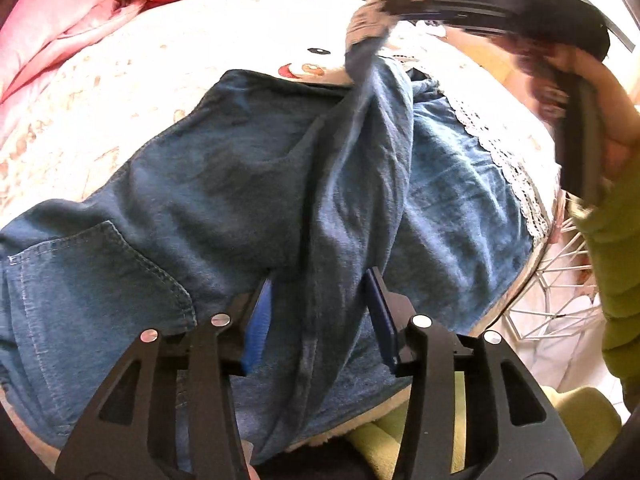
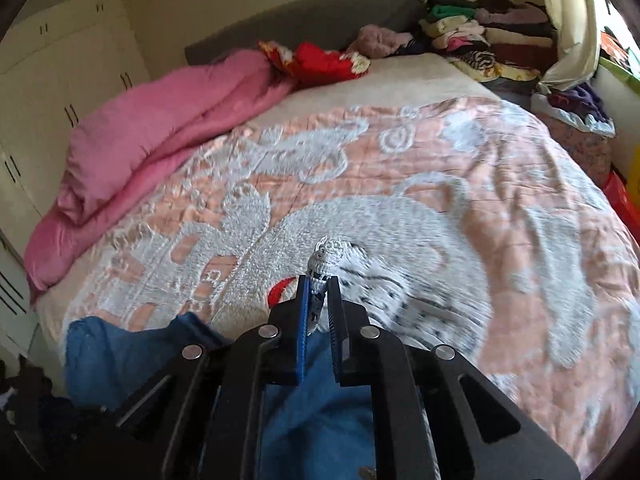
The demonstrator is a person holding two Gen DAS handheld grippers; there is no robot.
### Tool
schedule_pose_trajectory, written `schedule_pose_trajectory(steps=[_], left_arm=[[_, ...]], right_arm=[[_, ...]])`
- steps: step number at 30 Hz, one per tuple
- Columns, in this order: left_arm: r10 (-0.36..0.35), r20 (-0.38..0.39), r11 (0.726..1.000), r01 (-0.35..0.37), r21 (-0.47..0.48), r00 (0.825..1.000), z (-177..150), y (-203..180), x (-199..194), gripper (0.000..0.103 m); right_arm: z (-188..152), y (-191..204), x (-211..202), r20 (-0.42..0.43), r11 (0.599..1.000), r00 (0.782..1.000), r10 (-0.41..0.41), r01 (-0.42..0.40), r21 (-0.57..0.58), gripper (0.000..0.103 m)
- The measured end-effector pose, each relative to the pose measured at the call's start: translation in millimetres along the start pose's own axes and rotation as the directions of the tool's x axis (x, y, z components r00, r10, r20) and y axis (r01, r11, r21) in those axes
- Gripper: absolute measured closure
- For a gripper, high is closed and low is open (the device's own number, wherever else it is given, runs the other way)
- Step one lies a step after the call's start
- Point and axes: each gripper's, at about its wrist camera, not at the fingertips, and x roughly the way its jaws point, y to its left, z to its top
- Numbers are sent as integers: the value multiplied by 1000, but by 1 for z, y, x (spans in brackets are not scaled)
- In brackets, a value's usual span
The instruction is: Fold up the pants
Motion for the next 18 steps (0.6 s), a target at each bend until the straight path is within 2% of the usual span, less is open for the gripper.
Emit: schedule_pose_trajectory(steps=[4, 5, 7, 13, 18], left_arm=[[38, 10, 999, -38, -1, 999, 1, 1, -2, 68], [42, 14, 999, -42, 0, 999, 0, 0, -4, 82], [41, 26, 999, -41, 1, 999, 1, 1, -8, 99], [70, 52, 996, -73, 55, 996, -2, -1, -26, 102], [76, 54, 992, -80, 94, 996, -11, -8, -35, 102]], right_arm=[[-11, -13, -32, 23, 999, 1000, 13, -13, 36, 95], [-17, -18, -42, 30, 999, 1000, 3, -4, 47, 95], [-27, -25, -57, 34, 998, 999, -5, 2, 68, 95], [-64, -45, -108, 17, 991, 1000, 24, -26, 133, 95], [-99, -53, -133, -28, 986, 1000, 12, -7, 165, 95]])
